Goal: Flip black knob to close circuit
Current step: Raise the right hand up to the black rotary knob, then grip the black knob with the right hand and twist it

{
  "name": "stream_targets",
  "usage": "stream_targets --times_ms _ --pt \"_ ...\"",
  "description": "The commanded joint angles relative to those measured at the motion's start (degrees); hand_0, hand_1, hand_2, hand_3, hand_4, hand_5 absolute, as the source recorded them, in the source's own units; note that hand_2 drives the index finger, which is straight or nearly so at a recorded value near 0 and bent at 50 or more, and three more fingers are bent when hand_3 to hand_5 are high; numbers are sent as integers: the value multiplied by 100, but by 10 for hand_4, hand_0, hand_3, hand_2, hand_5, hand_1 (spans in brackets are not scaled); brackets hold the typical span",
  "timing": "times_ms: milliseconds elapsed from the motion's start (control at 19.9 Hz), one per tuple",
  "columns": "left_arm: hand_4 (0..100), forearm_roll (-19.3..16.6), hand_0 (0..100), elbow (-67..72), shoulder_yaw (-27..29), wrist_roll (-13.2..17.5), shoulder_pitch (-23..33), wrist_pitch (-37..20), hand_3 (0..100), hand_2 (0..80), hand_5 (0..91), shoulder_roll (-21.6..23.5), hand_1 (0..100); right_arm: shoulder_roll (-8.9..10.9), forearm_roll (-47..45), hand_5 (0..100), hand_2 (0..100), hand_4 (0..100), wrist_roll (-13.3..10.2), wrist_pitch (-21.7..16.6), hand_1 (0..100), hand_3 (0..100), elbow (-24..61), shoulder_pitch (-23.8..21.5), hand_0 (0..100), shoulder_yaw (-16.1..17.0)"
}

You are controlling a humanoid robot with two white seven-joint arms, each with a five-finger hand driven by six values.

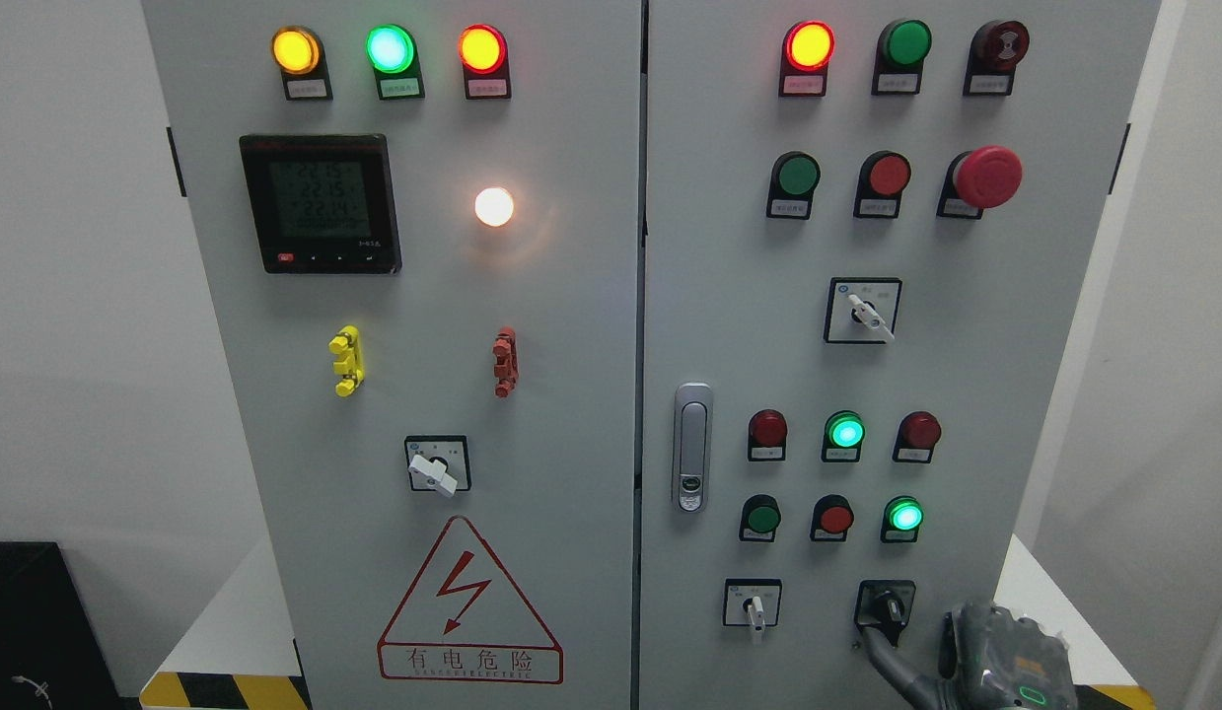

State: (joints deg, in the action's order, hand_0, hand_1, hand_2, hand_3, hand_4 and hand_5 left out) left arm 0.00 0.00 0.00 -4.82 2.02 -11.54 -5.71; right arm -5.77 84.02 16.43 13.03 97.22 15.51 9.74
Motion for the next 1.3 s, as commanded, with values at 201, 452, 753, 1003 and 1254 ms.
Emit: stream_targets --times_ms 201,452,753,1003,1254 --pt "0 -123 0 123 -114 -2 0 2 0 0 0 0 0 15 -8 784 795 814 27 -11 62 987 -36 66 0 63" --pt "0 -123 0 123 -114 -2 0 2 0 0 0 0 0 15 -8 785 795 816 27 -11 62 988 -80 93 0 72" --pt "0 -123 0 123 -114 -2 0 2 0 0 0 0 0 24 -8 786 793 816 27 -20 66 990 -98 93 0 107" --pt "0 -123 0 132 -114 -2 0 2 0 0 0 0 0 32 -8 786 793 817 27 -20 68 990 -80 84 0 116" --pt "0 -123 0 123 -114 -2 0 2 0 0 0 0 0 41 -8 789 793 818 27 -20 75 991 -63 84 0 116"
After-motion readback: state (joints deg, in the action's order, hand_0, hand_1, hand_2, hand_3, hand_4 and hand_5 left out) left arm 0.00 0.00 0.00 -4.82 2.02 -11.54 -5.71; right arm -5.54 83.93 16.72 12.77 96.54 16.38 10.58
